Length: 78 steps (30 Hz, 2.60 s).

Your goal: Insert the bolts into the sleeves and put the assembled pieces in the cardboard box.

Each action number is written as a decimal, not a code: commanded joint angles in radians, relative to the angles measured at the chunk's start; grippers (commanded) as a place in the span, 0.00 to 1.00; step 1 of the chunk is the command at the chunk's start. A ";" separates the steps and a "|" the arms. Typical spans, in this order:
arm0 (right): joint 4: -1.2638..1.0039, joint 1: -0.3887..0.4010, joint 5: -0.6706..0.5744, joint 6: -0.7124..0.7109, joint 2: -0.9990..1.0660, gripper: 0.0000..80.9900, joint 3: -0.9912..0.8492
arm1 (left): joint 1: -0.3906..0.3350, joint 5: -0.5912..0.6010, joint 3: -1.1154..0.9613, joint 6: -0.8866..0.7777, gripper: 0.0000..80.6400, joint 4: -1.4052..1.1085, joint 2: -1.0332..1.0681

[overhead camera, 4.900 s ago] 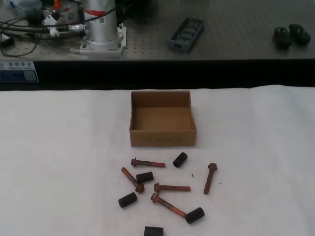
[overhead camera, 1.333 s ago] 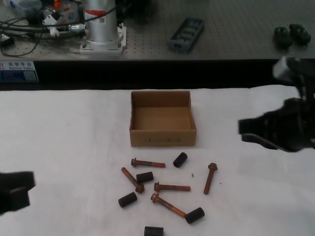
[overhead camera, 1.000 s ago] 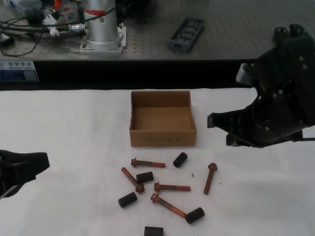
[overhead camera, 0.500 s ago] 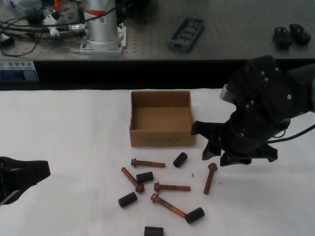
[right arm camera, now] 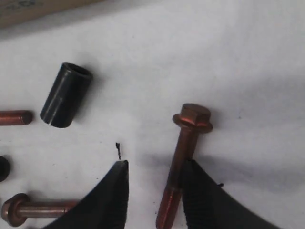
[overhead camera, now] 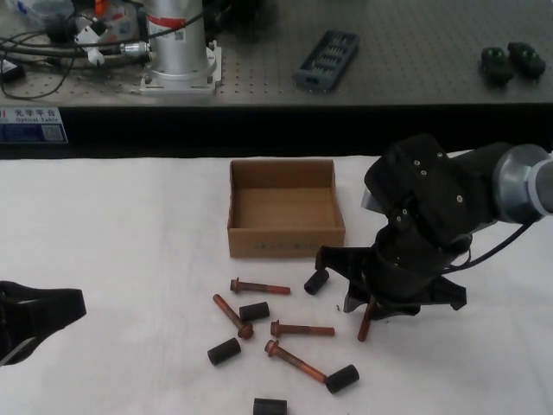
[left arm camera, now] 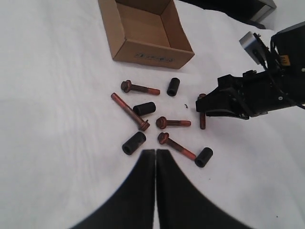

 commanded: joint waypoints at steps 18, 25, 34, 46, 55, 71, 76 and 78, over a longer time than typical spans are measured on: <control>-0.030 -0.004 0.113 0.049 0.029 0.31 -0.006 | -0.003 -0.007 -0.012 -0.002 0.01 0.002 0.004; -0.027 -0.002 0.030 0.049 0.071 0.06 -0.006 | -0.003 -0.007 -0.012 -0.002 0.01 0.002 0.004; -0.027 0.002 0.050 -0.043 0.007 0.04 -0.006 | -0.009 0.107 -0.012 0.097 0.01 0.002 0.004; 0.059 0.005 0.172 -0.359 -0.306 0.04 0.002 | -0.142 0.051 -0.012 0.384 0.00 0.002 0.004; 0.097 0.005 0.172 -0.502 -0.503 0.04 0.024 | -0.265 -0.071 -0.127 0.436 0.40 0.072 0.170; 0.140 0.005 0.172 -0.616 -0.800 0.04 0.024 | -0.487 -0.219 -0.483 0.791 0.34 0.243 0.655; 0.161 0.005 0.172 -0.638 -0.901 0.04 0.024 | -0.544 -0.266 -0.508 0.895 0.34 0.250 0.757; 0.177 0.005 0.172 -0.644 -0.942 0.04 0.024 | -0.566 -0.292 -0.513 0.964 0.34 0.250 0.797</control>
